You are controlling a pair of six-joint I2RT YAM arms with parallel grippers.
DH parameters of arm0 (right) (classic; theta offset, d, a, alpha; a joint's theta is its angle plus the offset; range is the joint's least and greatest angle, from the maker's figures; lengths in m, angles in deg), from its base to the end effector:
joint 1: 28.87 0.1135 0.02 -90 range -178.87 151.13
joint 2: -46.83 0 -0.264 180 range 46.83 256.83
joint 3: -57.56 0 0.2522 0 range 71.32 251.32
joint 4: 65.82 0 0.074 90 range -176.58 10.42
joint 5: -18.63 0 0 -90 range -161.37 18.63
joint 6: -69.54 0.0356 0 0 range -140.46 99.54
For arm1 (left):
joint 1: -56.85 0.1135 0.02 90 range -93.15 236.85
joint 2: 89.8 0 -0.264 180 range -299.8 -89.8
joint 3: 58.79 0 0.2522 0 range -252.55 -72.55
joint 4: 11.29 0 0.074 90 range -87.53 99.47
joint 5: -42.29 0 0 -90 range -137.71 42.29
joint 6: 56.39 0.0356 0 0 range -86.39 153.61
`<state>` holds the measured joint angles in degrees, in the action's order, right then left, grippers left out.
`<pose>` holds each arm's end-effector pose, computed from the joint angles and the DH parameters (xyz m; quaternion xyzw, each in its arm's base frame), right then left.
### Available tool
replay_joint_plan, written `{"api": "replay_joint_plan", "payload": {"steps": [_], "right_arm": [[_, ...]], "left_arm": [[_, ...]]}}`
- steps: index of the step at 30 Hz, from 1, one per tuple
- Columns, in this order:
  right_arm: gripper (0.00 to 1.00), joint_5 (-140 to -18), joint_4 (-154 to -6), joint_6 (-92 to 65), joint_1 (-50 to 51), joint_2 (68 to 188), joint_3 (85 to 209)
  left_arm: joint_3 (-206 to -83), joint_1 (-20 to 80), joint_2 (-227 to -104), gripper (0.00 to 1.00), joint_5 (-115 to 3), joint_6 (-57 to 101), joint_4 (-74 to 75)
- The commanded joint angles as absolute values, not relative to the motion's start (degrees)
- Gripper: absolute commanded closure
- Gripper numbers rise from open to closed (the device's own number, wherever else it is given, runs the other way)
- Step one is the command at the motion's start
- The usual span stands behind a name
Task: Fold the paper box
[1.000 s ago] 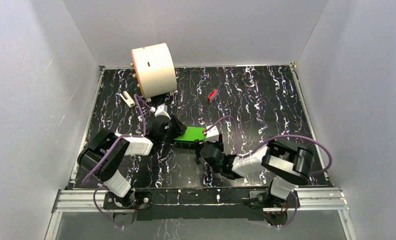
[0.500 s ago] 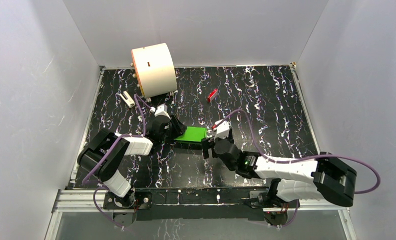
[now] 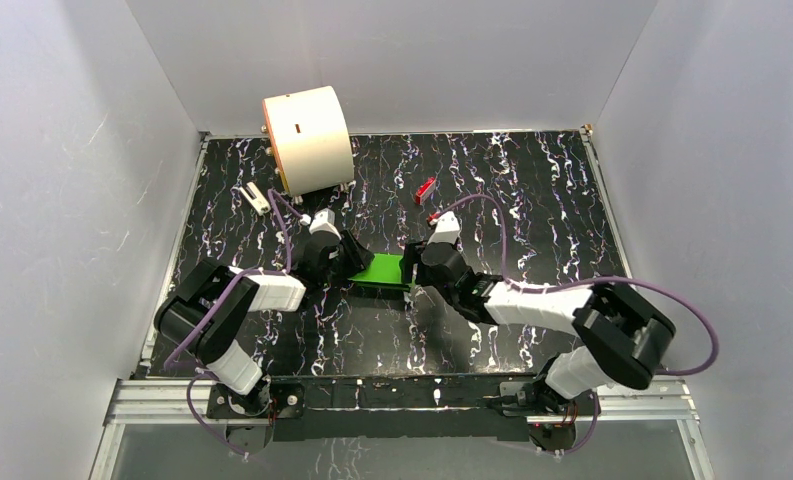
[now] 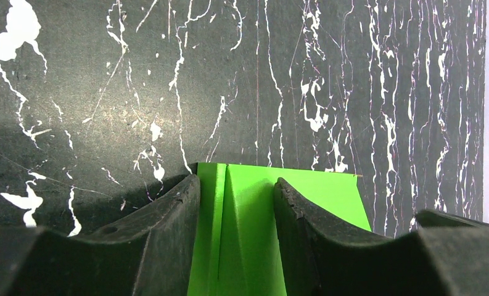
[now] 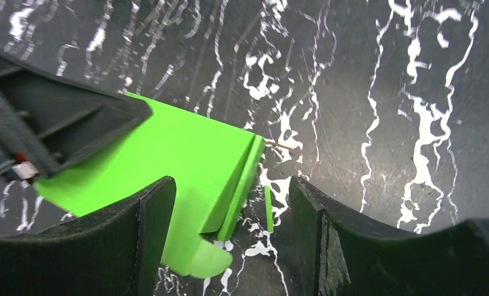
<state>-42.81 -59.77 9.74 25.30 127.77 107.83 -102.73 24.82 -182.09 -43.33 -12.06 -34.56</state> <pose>0.1842 0.2260 0.2017 -0.0390 0.8255 0.1977 0.5272 0.2535 -0.1554 0.1424 -0.1205 0.8347 -0.3113 0.4379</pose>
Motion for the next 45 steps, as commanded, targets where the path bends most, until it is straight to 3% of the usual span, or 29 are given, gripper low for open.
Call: {"api": "replay_joint_plan", "payload": {"steps": [1, 17, 30, 36, 45], "right_arm": [[0.26, -45.53, -55.87, 15.23, 23.94, 131.19, 108.67], [0.6, -59.14, -49.42, 27.94, 23.6, 136.76, 104.68], [0.66, -50.53, -53.8, 18.23, 22.6, 142.49, 105.52], [0.72, -50.49, -55.71, 9.77, 22.39, 147.3, 108.46], [0.72, -54.2, -55.74, 2.01, 22.46, 147.59, 109.46]], "left_arm": [[-99.51, 24.94, -182.49, 0.57, -43.56, -10.14, -22.82], [-97.78, 24.94, -181.44, 0.6, -47.71, -12.81, -25.22], [-95.71, 24.94, -177.03, 0.58, -50.47, -11.57, -22.54], [-94.88, 25.02, -172.68, 0.56, -51.93, -10.66, -19.43], [-94.44, 25.21, -169.96, 0.55, -53.08, -8.93, -15.02]]}}
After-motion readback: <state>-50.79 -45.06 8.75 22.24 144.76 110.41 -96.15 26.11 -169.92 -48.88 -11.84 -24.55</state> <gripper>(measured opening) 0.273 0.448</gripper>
